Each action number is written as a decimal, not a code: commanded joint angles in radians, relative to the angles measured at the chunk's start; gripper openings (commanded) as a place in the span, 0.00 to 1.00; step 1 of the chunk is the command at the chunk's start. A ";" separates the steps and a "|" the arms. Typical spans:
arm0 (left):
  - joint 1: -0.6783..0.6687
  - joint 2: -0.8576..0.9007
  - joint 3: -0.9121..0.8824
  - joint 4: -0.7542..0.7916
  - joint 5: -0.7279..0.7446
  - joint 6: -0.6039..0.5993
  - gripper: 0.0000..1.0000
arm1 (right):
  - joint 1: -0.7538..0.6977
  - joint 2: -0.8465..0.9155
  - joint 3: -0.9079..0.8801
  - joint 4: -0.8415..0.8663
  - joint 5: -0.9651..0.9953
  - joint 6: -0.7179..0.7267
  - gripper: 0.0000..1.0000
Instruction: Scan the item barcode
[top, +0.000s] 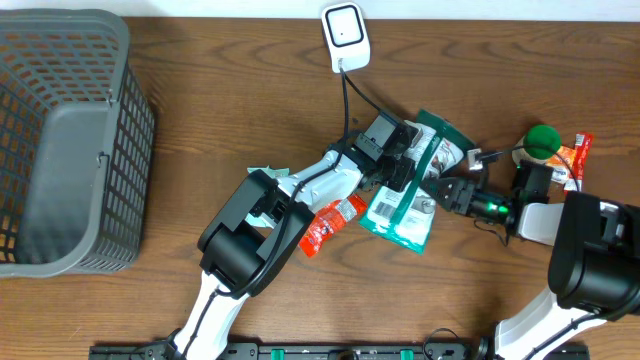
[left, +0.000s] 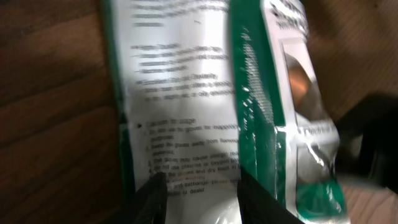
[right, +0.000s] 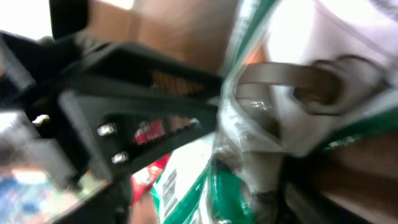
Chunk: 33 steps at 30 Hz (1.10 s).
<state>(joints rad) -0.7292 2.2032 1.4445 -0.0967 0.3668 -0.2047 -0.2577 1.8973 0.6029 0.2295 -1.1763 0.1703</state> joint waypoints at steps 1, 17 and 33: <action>-0.003 0.075 -0.027 -0.030 -0.020 0.005 0.39 | 0.021 0.048 -0.036 -0.015 0.056 0.006 0.51; -0.001 0.050 -0.026 -0.029 -0.020 0.006 0.39 | 0.017 0.044 -0.029 -0.012 0.038 0.017 0.01; 0.158 -0.416 -0.026 -0.179 -0.021 0.005 0.55 | 0.014 -0.230 -0.028 -0.227 0.166 -0.082 0.01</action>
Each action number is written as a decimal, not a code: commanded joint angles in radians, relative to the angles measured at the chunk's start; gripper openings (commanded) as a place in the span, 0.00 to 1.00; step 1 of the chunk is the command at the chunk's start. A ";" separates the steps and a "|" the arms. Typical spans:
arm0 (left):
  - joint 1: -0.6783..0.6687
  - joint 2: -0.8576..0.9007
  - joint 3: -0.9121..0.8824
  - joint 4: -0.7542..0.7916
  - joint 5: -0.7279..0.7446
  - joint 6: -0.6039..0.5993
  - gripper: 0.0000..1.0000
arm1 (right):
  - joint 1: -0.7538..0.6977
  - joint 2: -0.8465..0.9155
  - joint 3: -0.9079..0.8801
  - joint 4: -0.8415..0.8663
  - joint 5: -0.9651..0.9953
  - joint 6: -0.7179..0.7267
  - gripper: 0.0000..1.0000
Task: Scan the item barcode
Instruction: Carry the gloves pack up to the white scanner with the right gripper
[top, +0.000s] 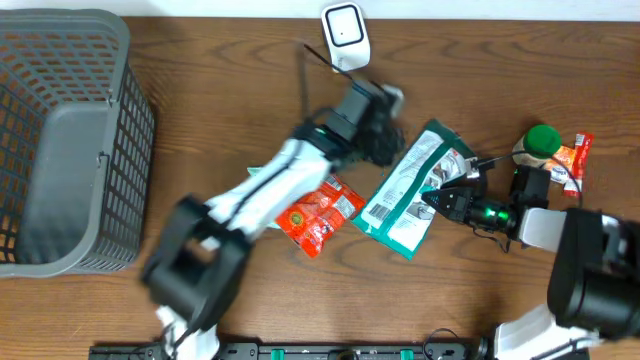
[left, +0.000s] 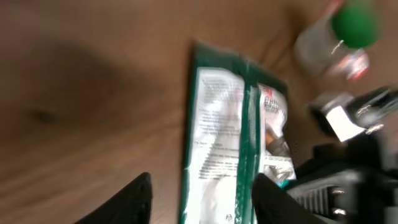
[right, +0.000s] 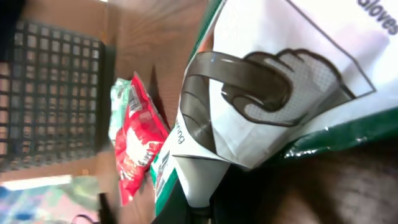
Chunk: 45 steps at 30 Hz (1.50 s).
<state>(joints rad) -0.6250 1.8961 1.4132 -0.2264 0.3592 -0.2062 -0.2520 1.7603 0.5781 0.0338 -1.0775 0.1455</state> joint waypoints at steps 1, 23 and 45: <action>0.080 -0.144 0.005 -0.090 -0.013 0.007 0.57 | 0.009 -0.135 -0.003 -0.061 0.098 -0.057 0.01; 0.672 -0.424 0.005 -0.551 -0.013 -0.072 0.95 | 0.370 -0.478 0.641 -0.783 0.684 -0.259 0.01; 0.676 -0.424 0.005 -0.551 -0.013 -0.072 0.95 | 0.649 0.073 1.603 -1.107 1.224 -0.443 0.01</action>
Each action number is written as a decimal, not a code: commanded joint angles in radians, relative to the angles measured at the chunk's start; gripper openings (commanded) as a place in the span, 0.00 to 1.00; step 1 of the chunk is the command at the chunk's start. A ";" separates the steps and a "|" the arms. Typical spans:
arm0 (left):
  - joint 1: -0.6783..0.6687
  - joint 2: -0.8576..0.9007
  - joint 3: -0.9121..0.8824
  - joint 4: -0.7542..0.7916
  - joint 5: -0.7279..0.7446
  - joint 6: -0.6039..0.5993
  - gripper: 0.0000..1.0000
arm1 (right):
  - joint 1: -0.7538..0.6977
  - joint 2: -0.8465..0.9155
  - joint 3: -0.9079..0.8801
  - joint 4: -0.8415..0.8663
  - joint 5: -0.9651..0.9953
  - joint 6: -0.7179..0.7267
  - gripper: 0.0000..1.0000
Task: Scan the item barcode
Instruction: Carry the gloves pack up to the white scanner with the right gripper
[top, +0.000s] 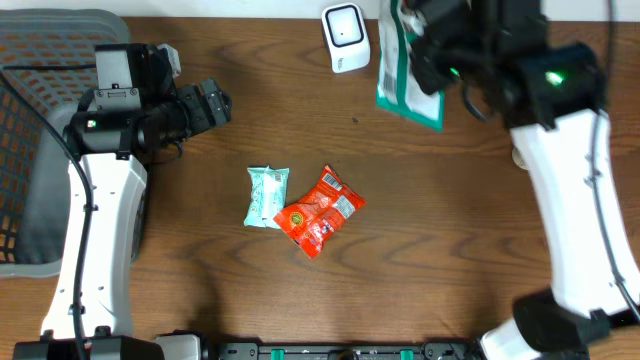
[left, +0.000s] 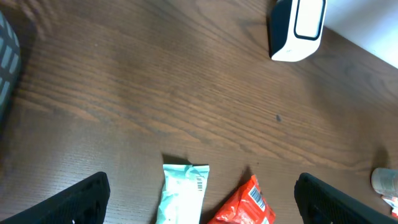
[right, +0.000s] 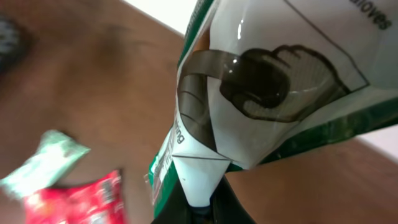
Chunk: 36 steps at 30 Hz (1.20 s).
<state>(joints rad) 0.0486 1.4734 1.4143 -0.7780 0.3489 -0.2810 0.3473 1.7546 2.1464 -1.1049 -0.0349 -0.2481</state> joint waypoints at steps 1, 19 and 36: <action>0.003 -0.002 0.003 0.001 -0.003 0.003 0.95 | 0.061 0.101 0.035 0.064 0.221 -0.050 0.01; 0.003 -0.002 0.003 0.000 -0.003 0.003 0.95 | 0.203 0.593 0.035 0.909 0.660 -0.705 0.03; 0.003 -0.002 0.003 0.001 -0.003 0.003 0.96 | 0.246 0.833 0.030 1.263 0.725 -1.039 0.01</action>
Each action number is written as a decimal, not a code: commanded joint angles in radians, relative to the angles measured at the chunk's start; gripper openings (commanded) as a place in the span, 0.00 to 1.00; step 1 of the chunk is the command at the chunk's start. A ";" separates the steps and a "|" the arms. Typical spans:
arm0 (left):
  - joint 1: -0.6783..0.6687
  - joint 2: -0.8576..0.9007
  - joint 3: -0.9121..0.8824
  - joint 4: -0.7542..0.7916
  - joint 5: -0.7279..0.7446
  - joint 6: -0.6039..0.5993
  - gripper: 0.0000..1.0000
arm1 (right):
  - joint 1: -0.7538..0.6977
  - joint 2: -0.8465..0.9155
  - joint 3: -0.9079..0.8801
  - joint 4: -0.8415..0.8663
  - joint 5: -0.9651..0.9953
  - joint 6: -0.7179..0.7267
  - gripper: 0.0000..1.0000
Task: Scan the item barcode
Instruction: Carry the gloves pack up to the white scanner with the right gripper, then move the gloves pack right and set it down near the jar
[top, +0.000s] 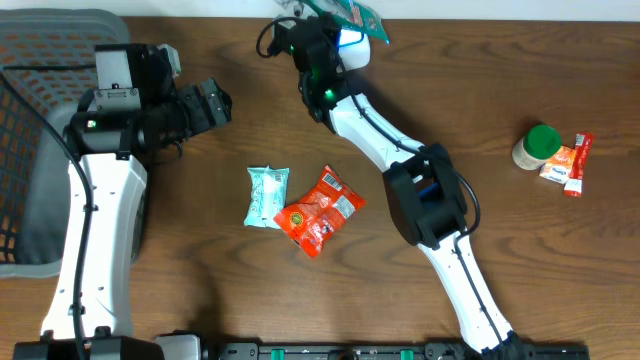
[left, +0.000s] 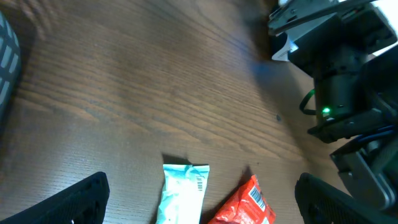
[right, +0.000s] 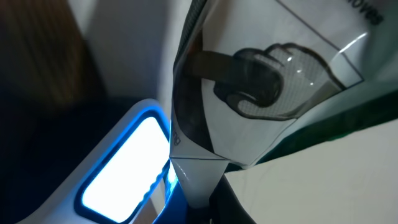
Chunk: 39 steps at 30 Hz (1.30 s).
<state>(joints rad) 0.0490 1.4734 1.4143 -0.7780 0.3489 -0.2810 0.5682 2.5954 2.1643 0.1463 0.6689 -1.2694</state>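
A green and white glove bag (top: 347, 12) hangs at the far edge of the table, with my right gripper (top: 322, 30) shut on its lower edge. It sits right over the white scanner (top: 358, 50). In the right wrist view the bag (right: 261, 87) fills the frame above the gripper (right: 200, 208). The scanner window (right: 121, 171) glows blue just beside it. My left gripper (top: 212, 100) stands open, high at the left. Its fingers (left: 84, 200) spread wide above the table.
A mint packet (top: 267, 196) and a red snack packet (top: 320, 212) lie mid-table, both also in the left wrist view. A grey basket (top: 60, 140) stands at far left. A green-capped bottle (top: 535, 147) and orange sachets (top: 572, 162) sit at right.
My right gripper has carried the bag left from beside the scanner to right over it. The scanner window now glows blue in the right wrist view. The left arm has not moved.
The bag lay mid-table with both grippers at it, the right one shut on its edge. Then the left arm was away from it. Later the left gripper stood open by the basket while the right held the bag high near the scanner, now over it.
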 joint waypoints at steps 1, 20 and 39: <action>0.002 -0.002 0.003 0.001 -0.003 0.003 0.96 | 0.031 -0.008 0.012 0.019 0.022 -0.019 0.01; 0.002 -0.002 0.003 0.000 -0.003 0.003 0.96 | 0.069 -0.008 0.012 0.093 0.078 0.111 0.01; 0.002 -0.002 0.003 0.001 -0.003 0.003 0.96 | 0.002 -0.522 0.012 -1.038 -0.292 0.879 0.01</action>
<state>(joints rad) 0.0490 1.4734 1.4143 -0.7757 0.3485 -0.2810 0.6125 2.2242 2.1643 -0.7383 0.5262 -0.6857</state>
